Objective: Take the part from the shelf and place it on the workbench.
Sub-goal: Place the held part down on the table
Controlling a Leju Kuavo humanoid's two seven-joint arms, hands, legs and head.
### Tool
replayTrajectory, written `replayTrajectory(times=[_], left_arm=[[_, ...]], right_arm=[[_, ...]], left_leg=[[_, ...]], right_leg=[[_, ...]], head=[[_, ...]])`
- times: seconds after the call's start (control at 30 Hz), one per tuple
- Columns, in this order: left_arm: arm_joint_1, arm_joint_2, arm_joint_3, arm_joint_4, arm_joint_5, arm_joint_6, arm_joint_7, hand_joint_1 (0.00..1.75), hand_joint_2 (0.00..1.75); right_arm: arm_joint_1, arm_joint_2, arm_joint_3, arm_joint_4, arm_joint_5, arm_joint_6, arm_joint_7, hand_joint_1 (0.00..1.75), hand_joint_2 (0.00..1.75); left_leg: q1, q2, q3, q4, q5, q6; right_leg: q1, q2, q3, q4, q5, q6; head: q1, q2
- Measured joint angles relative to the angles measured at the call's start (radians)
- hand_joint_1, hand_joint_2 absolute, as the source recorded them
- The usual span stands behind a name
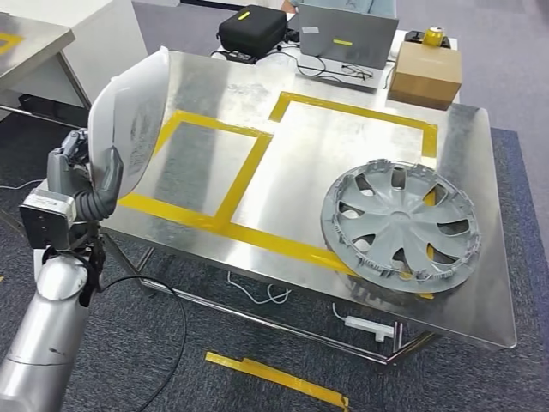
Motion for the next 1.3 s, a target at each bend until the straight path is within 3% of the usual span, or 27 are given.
replayTrajectory(times=[0.03,0.13,0.2,0.27,0.3,0.33,0.37,0.43,0.47,0.53,0.67,0.73,0.8,0.83,0.87,0.93,1.0,1.13,1.2,1.27,1.3], left_arm=[[0.001,0.0,0.0,0.001,-0.001,0.0,0.0,1.75,1.75],[0.0,0.001,-0.002,0.002,-0.018,0.001,0.001,1.75,1.75],[-0.005,0.003,-0.005,0.003,-0.04,0.002,0.003,1.75,1.75],[-0.007,0.005,-0.01,0.007,-0.059,0.003,0.007,1.75,1.75],[-0.007,0.006,-0.013,0.01,-0.07,0.004,0.011,1.75,1.75],[-0.008,0.008,-0.016,0.014,-0.083,0.007,0.017,1.75,1.75],[-0.009,0.009,-0.02,0.019,-0.099,0.011,0.022,1.75,1.75],[-0.016,0.01,-0.029,0.031,-0.139,0.024,0.033,1.75,1.75],[-0.022,0.011,-0.036,0.041,-0.165,0.033,0.038,1.75,1.75],[-0.04,0.014,-0.055,0.069,-0.239,0.057,0.051,1.75,1.75],[-0.098,0.014,-0.107,0.164,-0.406,0.123,0.087,1.75,1.75],[-0.133,0.012,-0.136,0.223,-0.469,0.152,0.099,1.75,1.75],[-0.152,0.011,-0.16,0.272,-0.504,0.166,0.105,1.75,1.75],[-0.157,0.01,-0.17,0.292,-0.511,0.167,0.106,1.75,1.75],[-0.163,0.009,-0.178,0.311,-0.514,0.167,0.108,1.75,1.75],[-0.183,0.008,-0.194,0.348,-0.522,0.167,0.109,1.75,1.75],[-0.207,0.008,-0.207,0.377,-0.547,0.168,0.115,1.75,1.75],[-0.262,0.007,-0.256,0.452,-0.652,0.164,0.151,1.75,1.75],[-0.304,0.003,-0.283,0.499,-0.692,0.153,0.165,0.87,1.75],[-0.348,-0.007,-0.313,0.557,-0.727,0.126,0.177,0.0,1.75],[-0.367,-0.015,-0.33,0.587,-0.74,0.109,0.18,0.0,1.75]], right_arm=[[0.001,-0.001,0.0,0.0,0.0,-0.001,0.0,0.0,1.75],[0.001,0.0,0.0,0.0,0.001,0.0,0.0,0.0,1.75],[-0.003,0.002,0.0,0.0,0.004,0.001,0.0,0.0,1.75],[-0.007,0.002,0.0,0.0,0.006,0.002,0.0,0.0,1.75],[-0.008,0.002,0.0,0.0,0.006,0.002,0.0,0.0,1.75],[-0.008,0.002,0.0,0.0,0.007,0.003,0.0,0.0,1.75],[-0.007,0.002,0.0,0.0,0.008,0.004,0.0,0.0,1.75],[-0.007,0.002,0.0,0.0,0.011,0.005,0.0,0.0,1.75],[-0.008,0.002,0.0,0.0,0.013,0.006,0.001,0.0,1.75],[-0.011,0.002,0.001,0.0,0.019,0.007,0.003,0.0,1.75],[-0.014,0.002,0.007,0.0,0.032,0.013,0.003,0.0,1.75],[-0.016,0.002,0.011,0.0,0.036,0.015,0.002,0.0,1.75],[-0.017,0.002,0.014,0.0,0.039,0.018,0.002,0.0,1.75],[-0.016,0.002,0.016,0.001,0.041,0.019,0.002,0.0,1.75],[-0.015,0.002,0.017,0.001,0.042,0.02,0.002,0.0,1.75],[-0.015,0.002,0.022,0.001,0.043,0.02,0.002,0.0,1.75],[-0.017,0.002,0.025,0.001,0.045,0.021,0.002,0.0,1.75],[-0.017,0.002,0.029,0.001,0.054,0.025,0.004,0.0,1.75],[-0.018,0.002,0.032,0.001,0.058,0.027,0.004,0.0,0.87],[-0.02,0.002,0.034,0.001,0.064,0.029,0.004,0.0,0.0],[-0.021,0.002,0.036,0.001,0.066,0.031,0.004,0.0,0.0]], left_leg=[[0.001,-0.001,0.005,0.0,-0.004,-0.006],[0.002,-0.001,0.008,0.02,0.002,-0.023],[0.003,0.001,-0.036,0.103,-0.006,-0.034],[0.009,0.002,-0.109,0.219,-0.054,-0.045],[0.012,0.002,-0.141,0.257,-0.078,-0.05],[0.016,0.003,-0.161,0.268,-0.082,-0.054],[0.018,0.003,-0.167,0.246,-0.059,-0.057],[0.021,0.004,-0.142,0.131,0.042,-0.061],[0.02,0.004,-0.129,0.073,0.073,-0.062],[0.016,0.005,-0.118,0.016,0.093,-0.052],[0.016,0.005,-0.116,0.004,0.1,-0.019],[0.017,0.007,-0.114,0.002,0.102,-0.009],[0.014,0.007,-0.114,0.003,0.098,-0.004],[0.013,0.007,-0.113,0.003,0.096,-0.002],[0.012,0.007,-0.111,0.004,0.094,-0.002],[0.012,0.006,-0.106,0.005,0.087,-0.006],[0.008,0.005,-0.103,0.007,0.081,-0.013],[0.007,0.005,-0.103,0.007,0.077,-0.032],[0.008,0.006,-0.12,0.048,0.049,-0.042],[0.009,0.007,-0.177,0.169,-0.007,-0.048],[0.009,0.007,-0.211,0.236,-0.031,-0.05]], right_leg=[[0.004,0.002,0.004,-0.016,0.017,-0.006],[0.0,0.004,0.034,-0.04,0.015,-0.016],[-0.008,0.003,0.057,-0.054,0.012,-0.024],[-0.01,0.004,0.071,-0.058,0.0,-0.025],[-0.011,0.005,0.077,-0.057,-0.008,-0.023],[-0.012,0.006,0.085,-0.057,-0.015,-0.02],[-0.013,0.007,0.094,-0.056,-0.022,-0.017],[-0.016,0.008,0.111,-0.054,-0.035,-0.01],[-0.016,0.008,0.116,-0.052,-0.04,-0.006],[-0.014,0.008,0.114,-0.05,-0.048,0.006],[-0.016,0.004,0.098,-0.027,-0.073,0.03],[-0.018,0.002,0.046,0.071,-0.123,0.038],[-0.019,0.002,-0.028,0.203,-0.171,0.043],[-0.019,0.002,-0.051,0.236,-0.171,0.044],[-0.019,0.002,-0.055,0.23,-0.152,0.044],[-0.019,0.001,-0.01,0.115,-0.072,0.039],[-0.017,0.001,0.047,0.0,-0.027,0.03],[-0.015,0.002,0.07,-0.037,-0.029,0.011],[-0.019,0.002,0.077,-0.044,-0.028,0.0],[-0.02,0.0,0.082,-0.047,-0.03,-0.008],[-0.02,0.0,0.084,-0.046,-0.031,-0.009]], head=[[-0.002,0.0],[-0.004,0.0],[-0.006,0.0],[-0.007,0.0],[-0.008,0.0],[-0.008,0.0],[-0.007,0.0],[-0.007,0.0],[-0.008,0.0],[-0.009,0.0],[-0.009,0.0],[-0.005,0.0],[-0.003,0.0],[-0.003,0.0],[-0.003,0.0],[-0.003,0.0],[-0.003,0.0],[-0.004,0.0],[-0.007,0.0],[-0.01,0.0],[-0.01,0.0]])
